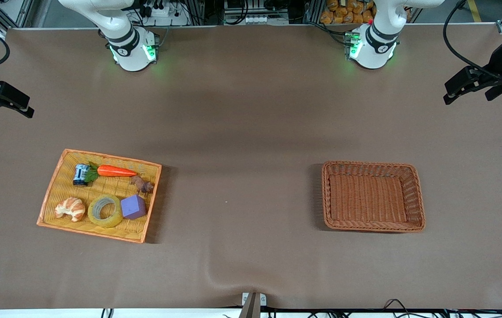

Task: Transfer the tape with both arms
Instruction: 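Reach the right gripper down over the yellow tape roll in the tray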

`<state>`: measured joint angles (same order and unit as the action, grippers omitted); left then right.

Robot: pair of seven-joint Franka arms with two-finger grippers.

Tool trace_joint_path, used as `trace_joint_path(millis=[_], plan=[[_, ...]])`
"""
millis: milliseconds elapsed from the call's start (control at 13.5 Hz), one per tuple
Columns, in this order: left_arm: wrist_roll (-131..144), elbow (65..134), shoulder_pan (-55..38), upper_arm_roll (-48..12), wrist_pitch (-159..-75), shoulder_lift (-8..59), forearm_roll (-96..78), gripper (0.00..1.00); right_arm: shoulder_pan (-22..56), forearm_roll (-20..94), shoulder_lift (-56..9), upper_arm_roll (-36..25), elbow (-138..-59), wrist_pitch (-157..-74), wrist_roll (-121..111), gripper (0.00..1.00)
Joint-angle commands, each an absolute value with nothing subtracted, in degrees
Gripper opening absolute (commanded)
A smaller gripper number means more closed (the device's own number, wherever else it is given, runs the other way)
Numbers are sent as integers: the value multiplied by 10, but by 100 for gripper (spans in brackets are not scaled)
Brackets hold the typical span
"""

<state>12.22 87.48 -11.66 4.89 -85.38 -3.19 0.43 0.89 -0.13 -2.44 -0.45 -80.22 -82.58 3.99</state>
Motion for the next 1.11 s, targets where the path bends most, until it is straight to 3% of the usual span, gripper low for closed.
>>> trace_joint_path(millis=[0, 444, 1037], plan=[[113, 870, -112, 47, -846, -31, 1, 100, -1, 11, -17, -3, -815, -813, 46, 100], [113, 872, -112, 50, -846, -30, 2, 100, -4, 11, -47, -3, -841, -838, 39, 100], [107, 875, -112, 49, -846, -29, -1, 100, -38, 7, -224, -4, -842, -1031, 46, 100]])
